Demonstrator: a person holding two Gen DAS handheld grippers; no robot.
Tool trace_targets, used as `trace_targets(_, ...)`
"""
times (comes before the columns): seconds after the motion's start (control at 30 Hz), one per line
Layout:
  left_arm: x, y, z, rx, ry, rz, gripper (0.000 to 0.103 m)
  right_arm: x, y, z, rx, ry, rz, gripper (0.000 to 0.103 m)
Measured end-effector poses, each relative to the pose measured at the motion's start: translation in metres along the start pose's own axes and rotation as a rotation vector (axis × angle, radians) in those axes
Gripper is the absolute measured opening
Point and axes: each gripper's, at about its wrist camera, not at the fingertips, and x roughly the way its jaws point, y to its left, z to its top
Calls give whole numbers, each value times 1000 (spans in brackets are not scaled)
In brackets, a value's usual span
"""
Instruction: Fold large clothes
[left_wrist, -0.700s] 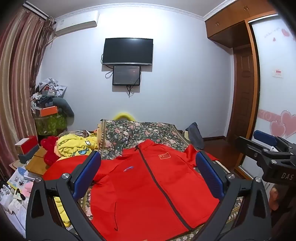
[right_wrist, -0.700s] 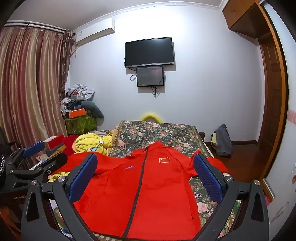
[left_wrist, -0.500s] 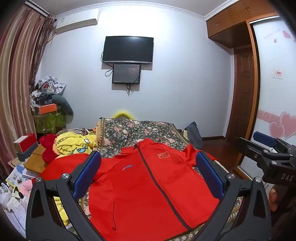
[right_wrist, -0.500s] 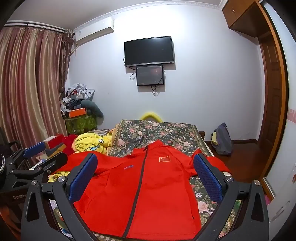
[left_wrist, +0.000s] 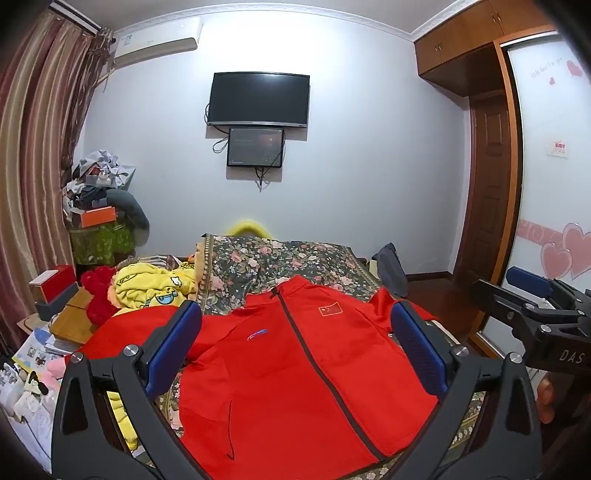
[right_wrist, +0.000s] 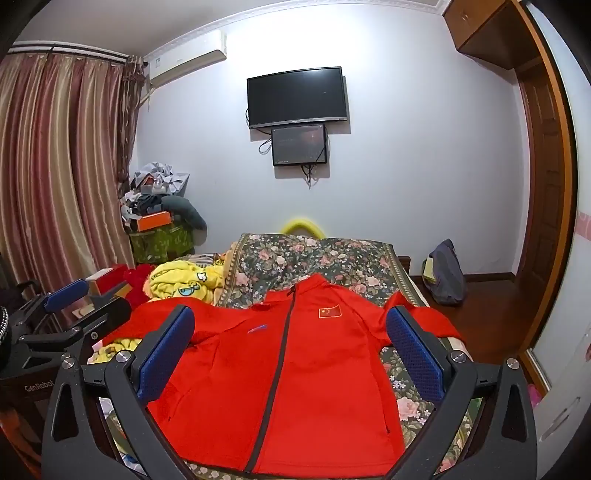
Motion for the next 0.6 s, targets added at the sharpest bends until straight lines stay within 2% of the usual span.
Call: trace_targets(0.6, 4, -2, 0, 1, 8, -3, 103, 1, 0, 1, 6, 11, 5, 103)
